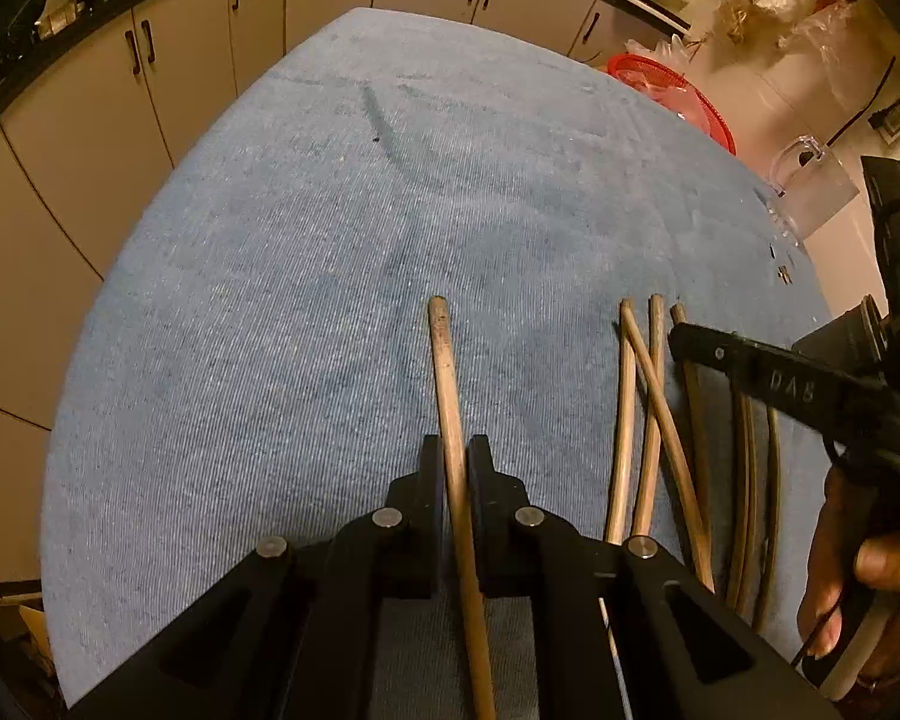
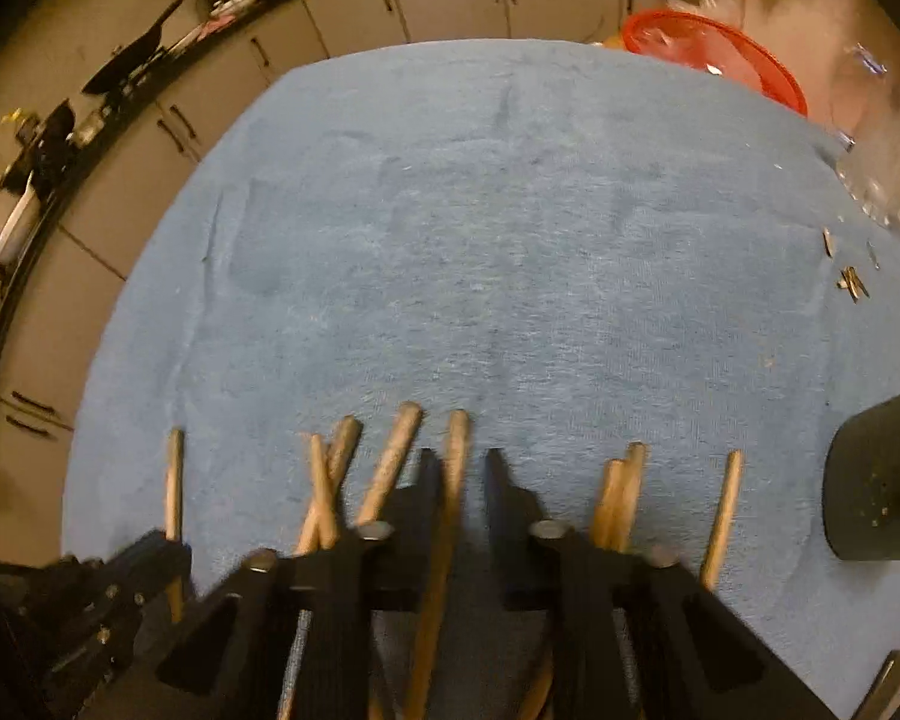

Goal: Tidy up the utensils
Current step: 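Close the left gripper on a chopstick while the right gripper grasps another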

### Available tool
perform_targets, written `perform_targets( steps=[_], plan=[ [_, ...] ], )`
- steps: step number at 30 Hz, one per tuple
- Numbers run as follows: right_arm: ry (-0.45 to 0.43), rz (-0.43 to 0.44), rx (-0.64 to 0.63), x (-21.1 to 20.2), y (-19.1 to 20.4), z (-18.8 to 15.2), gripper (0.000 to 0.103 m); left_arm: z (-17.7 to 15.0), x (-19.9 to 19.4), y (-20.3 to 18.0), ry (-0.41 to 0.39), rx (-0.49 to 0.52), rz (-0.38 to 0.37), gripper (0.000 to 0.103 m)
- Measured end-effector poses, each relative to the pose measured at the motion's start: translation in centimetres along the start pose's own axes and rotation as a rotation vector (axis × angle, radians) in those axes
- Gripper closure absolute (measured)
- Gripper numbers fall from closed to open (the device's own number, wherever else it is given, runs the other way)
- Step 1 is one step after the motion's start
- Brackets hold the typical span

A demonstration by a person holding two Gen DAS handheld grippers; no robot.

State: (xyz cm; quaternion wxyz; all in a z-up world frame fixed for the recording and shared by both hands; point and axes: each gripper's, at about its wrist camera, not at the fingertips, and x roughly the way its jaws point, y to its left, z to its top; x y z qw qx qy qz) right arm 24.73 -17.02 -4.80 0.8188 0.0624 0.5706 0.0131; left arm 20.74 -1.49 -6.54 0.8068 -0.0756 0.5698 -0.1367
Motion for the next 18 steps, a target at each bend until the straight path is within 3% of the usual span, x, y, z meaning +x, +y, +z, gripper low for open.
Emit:
perform_targets(
  steps=[4, 9, 18],
  plan=[
    [-0.071, 0.066, 0.010, -2.5, 0.0, -0.9, 0.094, -0.3, -1.3, -0.2, -0.039, 0.009, -0.067, 0.096],
    [-0.264, 0.173, -0.011, -9.7, 0.1, -2.8, 0.095, -0.5, -5.4, -0.9, -0.145, 0.024, -0.112, 0.096],
    [-0.599, 0.230, -0.061, -21.0, 1.2, -8.9, 0.095, -2.3, -11.9, -2.3, -0.305, 0.061, -0.140, 0.096]
  ],
)
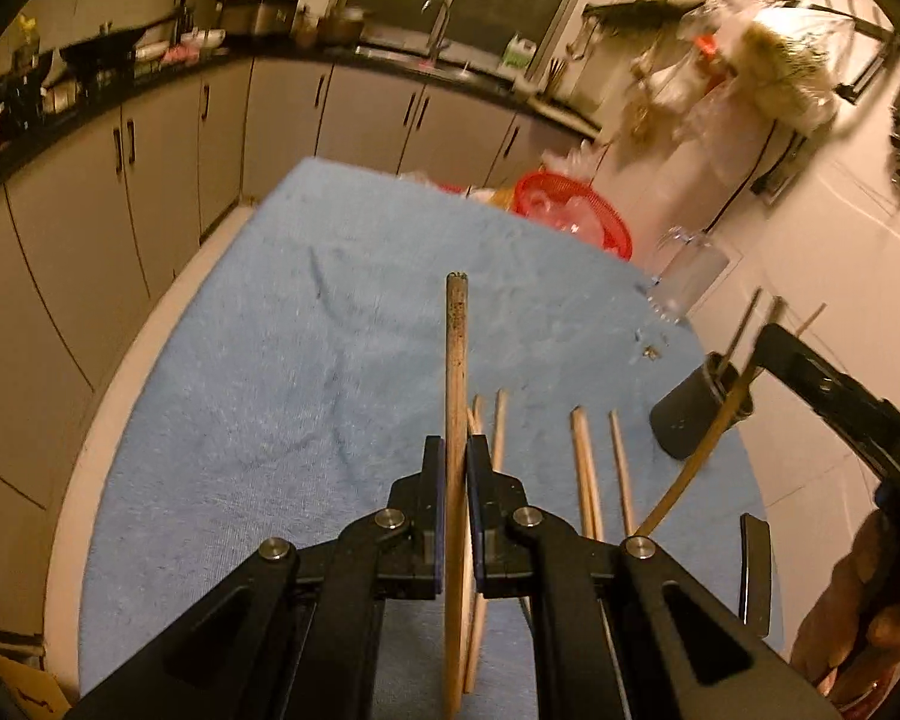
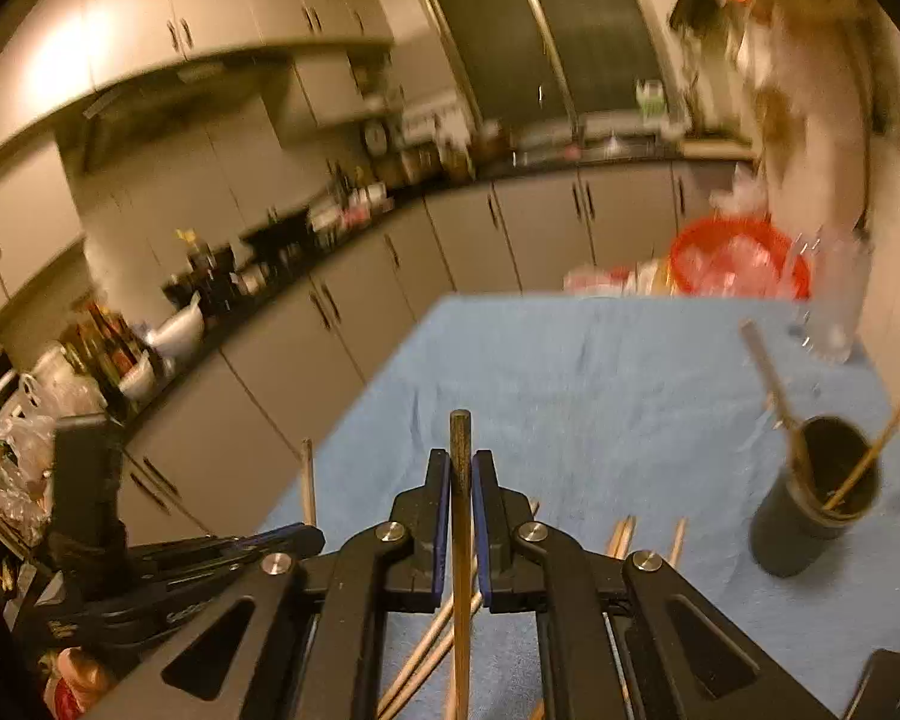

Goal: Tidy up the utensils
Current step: 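Close the left gripper on a chopstick while the right gripper grasps another, then lift both held chopsticks upright and carry them over the black cup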

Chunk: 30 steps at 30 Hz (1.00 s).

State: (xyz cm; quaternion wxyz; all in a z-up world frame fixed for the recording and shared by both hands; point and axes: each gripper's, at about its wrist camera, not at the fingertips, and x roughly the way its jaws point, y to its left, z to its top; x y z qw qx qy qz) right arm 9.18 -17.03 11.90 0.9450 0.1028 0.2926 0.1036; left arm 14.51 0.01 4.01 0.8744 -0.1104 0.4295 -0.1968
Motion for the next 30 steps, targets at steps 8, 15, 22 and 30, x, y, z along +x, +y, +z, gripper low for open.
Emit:
perform_targets(
  steps=[8, 15, 22, 30],
  plan=[
    [-0.118, -0.021, 0.004, -4.7, -0.3, -0.4, 0.095, -0.2, -3.2, -1.8, -0.085, 0.048, 0.003, 0.096],
    [-0.146, -0.013, 0.032, -6.5, -1.4, -0.7, 0.095, -0.3, -5.1, -2.6, -0.112, 0.062, -0.004, 0.096],
    [-0.161, -0.016, 0.039, -7.3, -1.9, -0.8, 0.095, -0.3, -5.9, -3.2, -0.126, 0.078, -0.007, 0.096],
    [-0.170, -0.020, 0.044, -8.1, -1.9, -0.9, 0.095, -0.2, -6.4, -4.0, -0.132, 0.098, -0.012, 0.096]
  ],
)
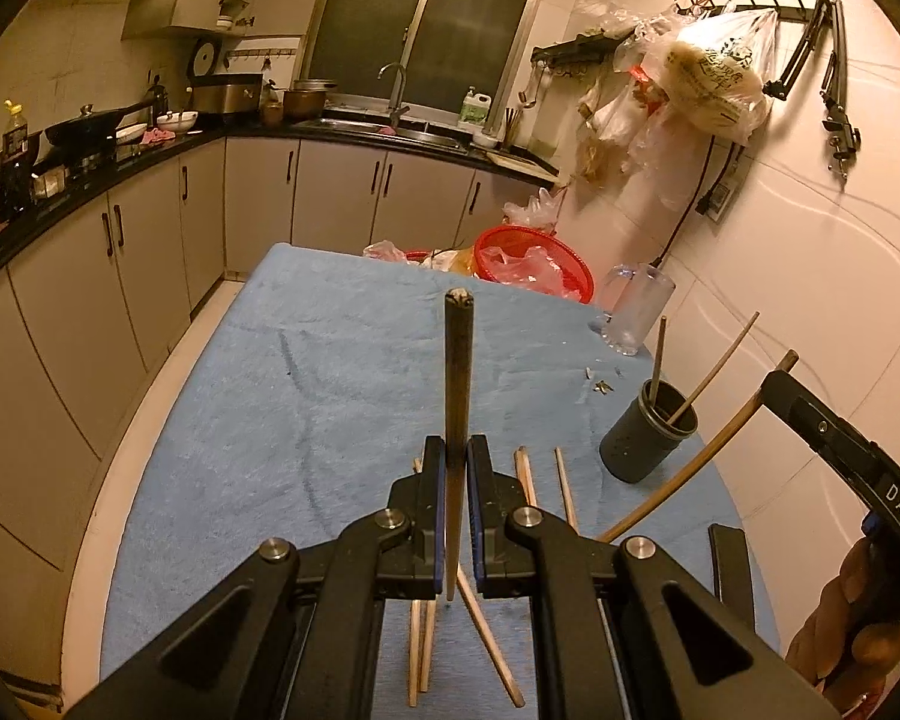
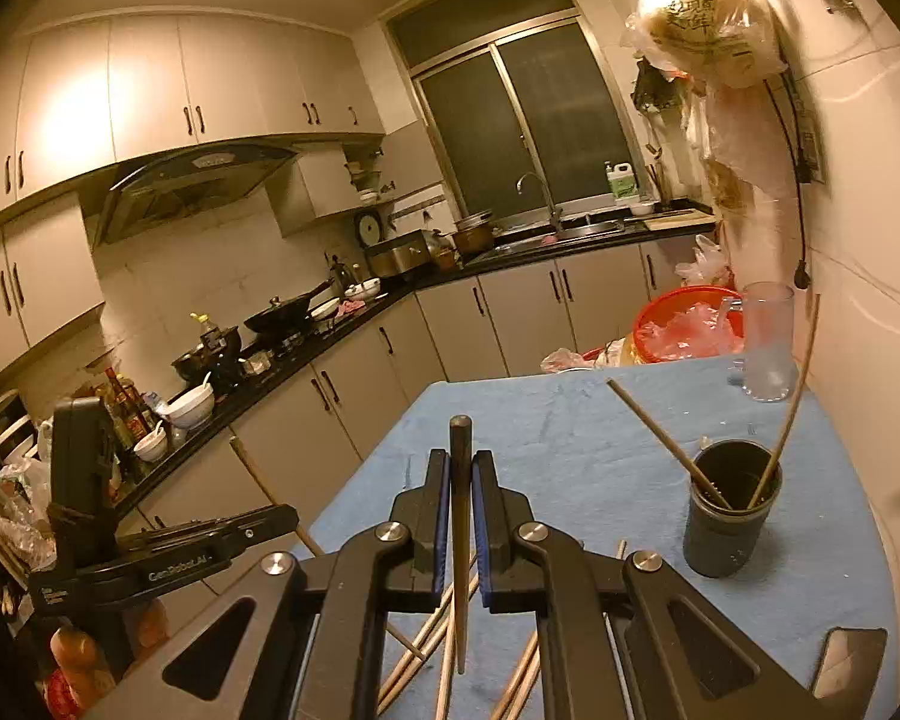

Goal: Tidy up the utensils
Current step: 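Lift both held chopsticks upright and carry them over the black cup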

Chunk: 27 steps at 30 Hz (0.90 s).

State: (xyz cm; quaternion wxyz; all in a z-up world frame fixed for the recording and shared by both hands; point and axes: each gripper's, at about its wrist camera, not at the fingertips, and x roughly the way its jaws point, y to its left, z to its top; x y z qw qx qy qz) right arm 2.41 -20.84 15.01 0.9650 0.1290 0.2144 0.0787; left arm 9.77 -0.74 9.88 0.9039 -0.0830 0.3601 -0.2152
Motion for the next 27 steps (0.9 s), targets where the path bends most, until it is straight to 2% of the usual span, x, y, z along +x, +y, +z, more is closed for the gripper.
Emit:
perform_targets(
  steps=[17, 27],
  plan=[
    [-0.029, -0.021, 0.031, -2.0, -2.1, 0.3, 0.095, 0.5, -0.7, -1.1, 0.000, 0.034, -0.027, 0.096],
    [-0.079, -0.074, 0.070, -4.7, -4.8, 0.8, 0.095, 1.3, -0.7, -3.9, 0.008, 0.087, -0.066, 0.096]
  ],
)
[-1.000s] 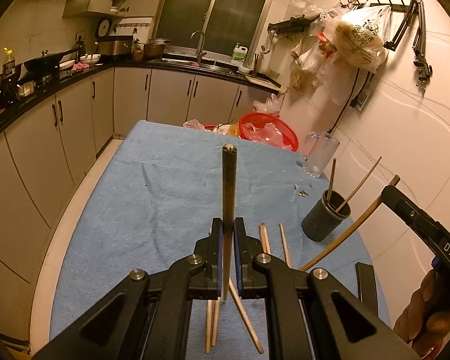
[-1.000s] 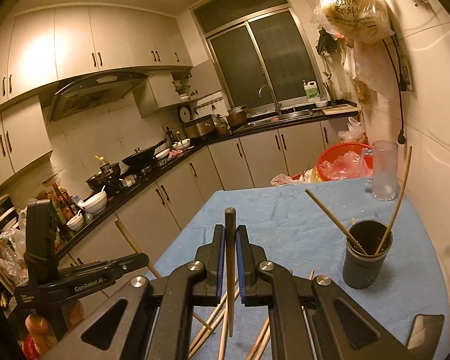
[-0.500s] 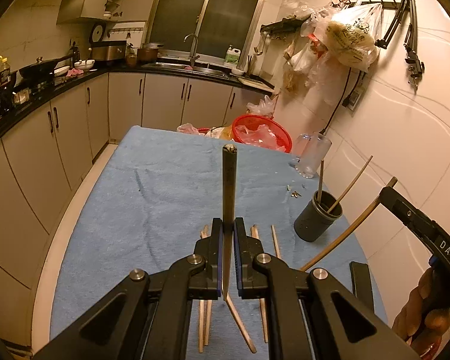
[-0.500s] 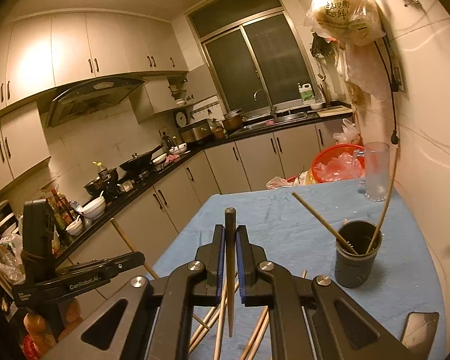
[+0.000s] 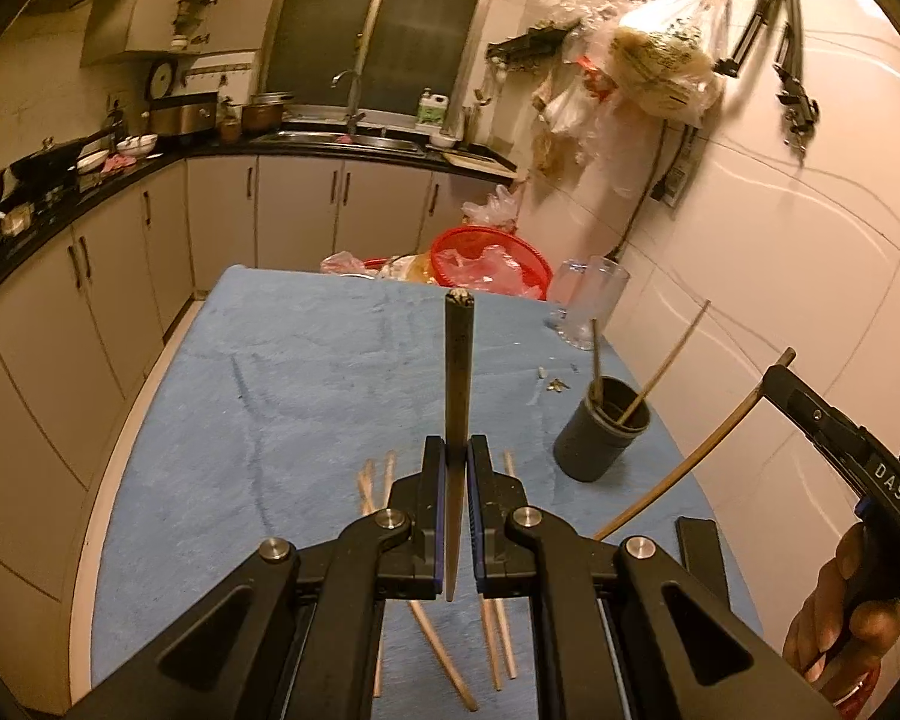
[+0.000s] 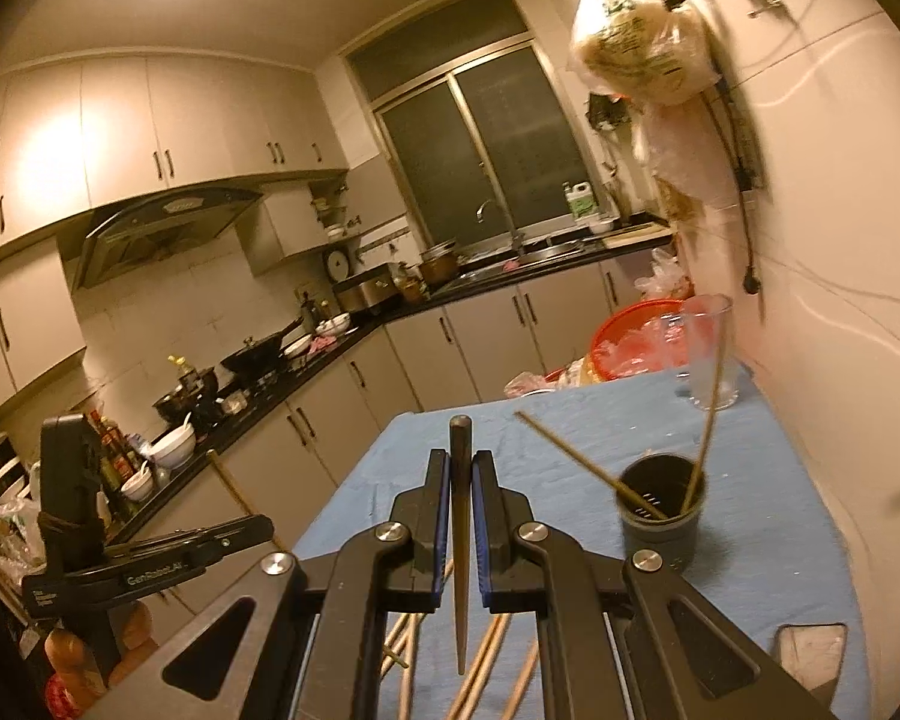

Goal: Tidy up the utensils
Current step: 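Lift both held chopsticks upright and carry them over the black cup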

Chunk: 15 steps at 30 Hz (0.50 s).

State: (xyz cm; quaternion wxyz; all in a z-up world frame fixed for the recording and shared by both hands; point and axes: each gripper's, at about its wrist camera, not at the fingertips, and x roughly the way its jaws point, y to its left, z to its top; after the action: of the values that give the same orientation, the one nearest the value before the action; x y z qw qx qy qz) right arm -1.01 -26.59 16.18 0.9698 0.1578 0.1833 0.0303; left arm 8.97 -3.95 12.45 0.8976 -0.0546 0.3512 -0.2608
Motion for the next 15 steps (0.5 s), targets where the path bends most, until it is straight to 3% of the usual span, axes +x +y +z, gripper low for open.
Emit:
perform_targets(
  steps=[15],
  plan=[
    [-0.135, -0.110, 0.038, -4.9, -5.7, 4.5, 0.095, 5.0, 1.7, -8.8, -0.020, 0.113, -0.116, 0.096]
  ],
)
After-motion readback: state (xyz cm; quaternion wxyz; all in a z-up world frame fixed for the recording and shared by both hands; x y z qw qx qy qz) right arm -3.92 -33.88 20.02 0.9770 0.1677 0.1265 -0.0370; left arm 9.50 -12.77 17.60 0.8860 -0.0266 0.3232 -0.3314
